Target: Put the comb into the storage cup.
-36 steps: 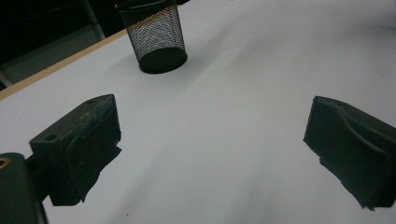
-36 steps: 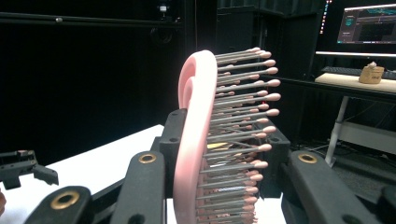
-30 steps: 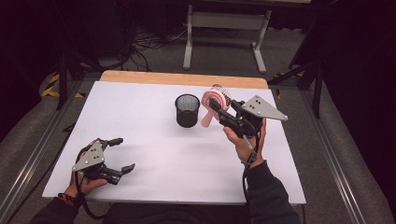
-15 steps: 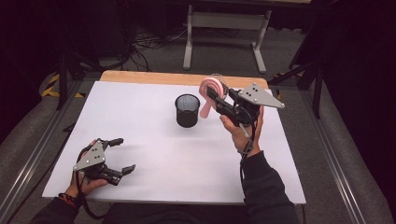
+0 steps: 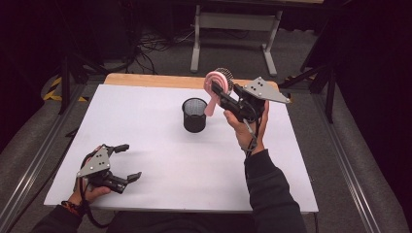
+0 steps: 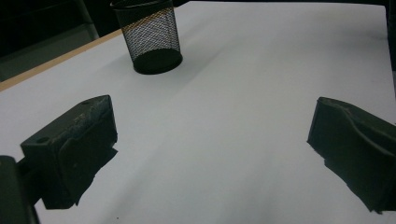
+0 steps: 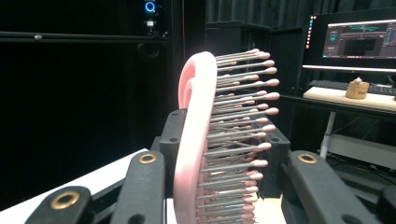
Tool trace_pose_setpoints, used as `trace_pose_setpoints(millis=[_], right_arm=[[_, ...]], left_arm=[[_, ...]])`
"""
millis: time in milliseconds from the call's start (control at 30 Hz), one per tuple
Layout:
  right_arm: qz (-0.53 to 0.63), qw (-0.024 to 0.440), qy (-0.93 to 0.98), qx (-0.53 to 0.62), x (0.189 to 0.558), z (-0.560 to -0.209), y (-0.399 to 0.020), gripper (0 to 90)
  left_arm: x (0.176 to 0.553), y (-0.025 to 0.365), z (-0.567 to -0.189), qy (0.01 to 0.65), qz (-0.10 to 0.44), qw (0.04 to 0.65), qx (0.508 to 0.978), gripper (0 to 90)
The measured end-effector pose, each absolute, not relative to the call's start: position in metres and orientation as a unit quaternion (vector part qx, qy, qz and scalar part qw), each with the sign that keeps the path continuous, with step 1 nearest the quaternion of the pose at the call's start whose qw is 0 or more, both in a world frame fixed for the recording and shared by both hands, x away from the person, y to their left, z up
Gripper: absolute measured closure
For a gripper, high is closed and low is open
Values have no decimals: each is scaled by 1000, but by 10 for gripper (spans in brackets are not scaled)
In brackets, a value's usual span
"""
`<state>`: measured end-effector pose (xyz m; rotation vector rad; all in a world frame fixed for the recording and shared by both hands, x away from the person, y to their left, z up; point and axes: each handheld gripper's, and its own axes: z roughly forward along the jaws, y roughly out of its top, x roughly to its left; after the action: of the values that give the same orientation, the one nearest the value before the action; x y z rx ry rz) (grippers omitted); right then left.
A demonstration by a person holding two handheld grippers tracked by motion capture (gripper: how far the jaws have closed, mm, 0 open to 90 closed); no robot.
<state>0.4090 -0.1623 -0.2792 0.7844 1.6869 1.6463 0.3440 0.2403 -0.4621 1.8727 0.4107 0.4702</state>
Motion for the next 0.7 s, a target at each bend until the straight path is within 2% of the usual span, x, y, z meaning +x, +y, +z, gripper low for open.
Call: trace_pose_setpoints(millis=[700], right_arm=[[625,326,637,314,437,-284,-139,629]], left_arm=[[344,241,-462,171,195,554,791,21]])
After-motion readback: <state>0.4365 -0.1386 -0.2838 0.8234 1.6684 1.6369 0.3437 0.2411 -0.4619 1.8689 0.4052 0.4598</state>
